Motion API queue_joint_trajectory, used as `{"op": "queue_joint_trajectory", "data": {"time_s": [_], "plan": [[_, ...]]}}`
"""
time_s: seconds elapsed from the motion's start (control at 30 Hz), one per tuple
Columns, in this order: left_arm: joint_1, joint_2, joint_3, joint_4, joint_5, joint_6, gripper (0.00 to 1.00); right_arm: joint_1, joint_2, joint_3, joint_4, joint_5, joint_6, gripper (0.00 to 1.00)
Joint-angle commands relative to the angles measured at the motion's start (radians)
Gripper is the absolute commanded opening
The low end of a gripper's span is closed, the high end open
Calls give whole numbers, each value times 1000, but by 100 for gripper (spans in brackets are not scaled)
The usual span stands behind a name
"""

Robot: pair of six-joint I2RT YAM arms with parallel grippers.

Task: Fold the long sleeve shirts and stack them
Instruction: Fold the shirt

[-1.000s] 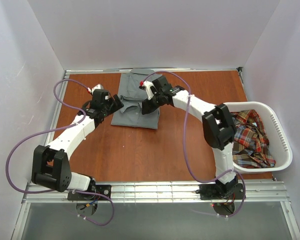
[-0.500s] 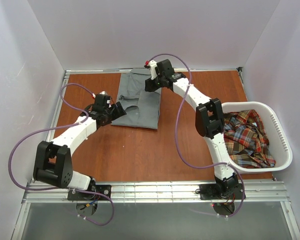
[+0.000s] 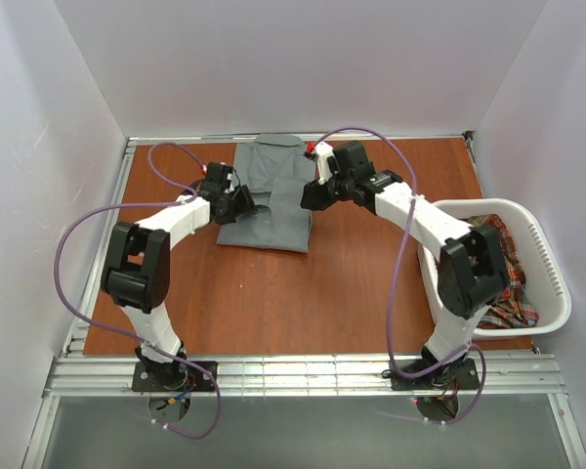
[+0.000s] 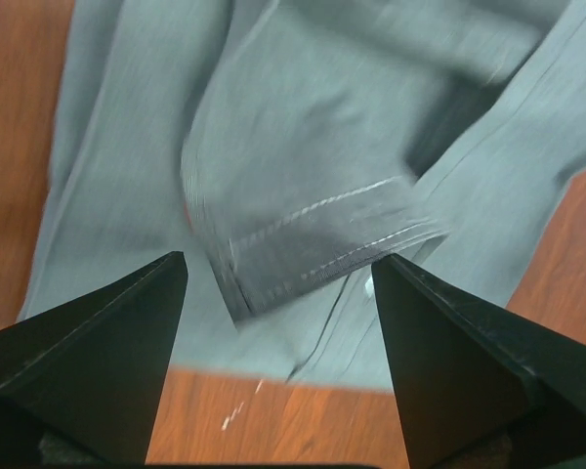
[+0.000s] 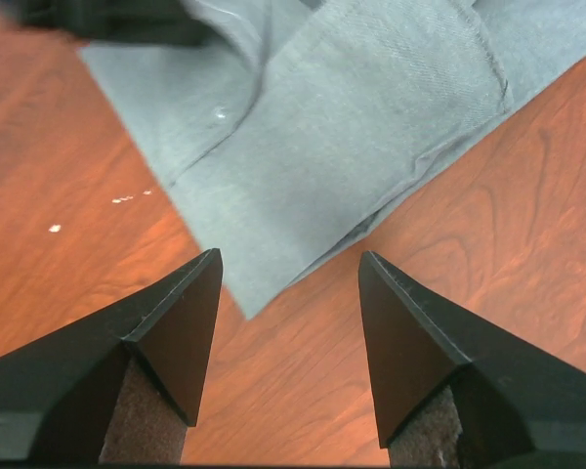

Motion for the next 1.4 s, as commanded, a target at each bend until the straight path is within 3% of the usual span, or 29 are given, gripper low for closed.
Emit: {"op": "queue_joint_trajectory", "data": {"time_s": [0.0, 0.27, 0.47, 0.57, 0.7, 0.87, 1.13, 1.37], "plan": [[1, 62, 106, 30, -23, 37, 72, -3, -99, -103, 104, -17, 38, 53], [1, 283, 386, 105, 0, 56, 68, -2, -168, -208, 122, -9, 64, 54], [1, 349, 457, 251, 43, 40, 71, 0, -162, -240, 130, -25, 80, 53], [1, 266, 402, 305, 0, 52, 77, 12, -142, -233, 131, -25, 77, 53], [3, 78, 251, 302, -162, 33, 79, 41, -84, -199, 124, -49, 100, 54], [1, -67, 82, 166, -273, 0, 79, 66, 14, -151, 128, -72, 170, 51], [6, 42, -17, 37, -305, -24, 73, 102, 175, -71, 122, -92, 228, 37], [4, 136, -30, -104, -256, -67, 54, 101, 212, -163, 41, -97, 281, 27]]}}
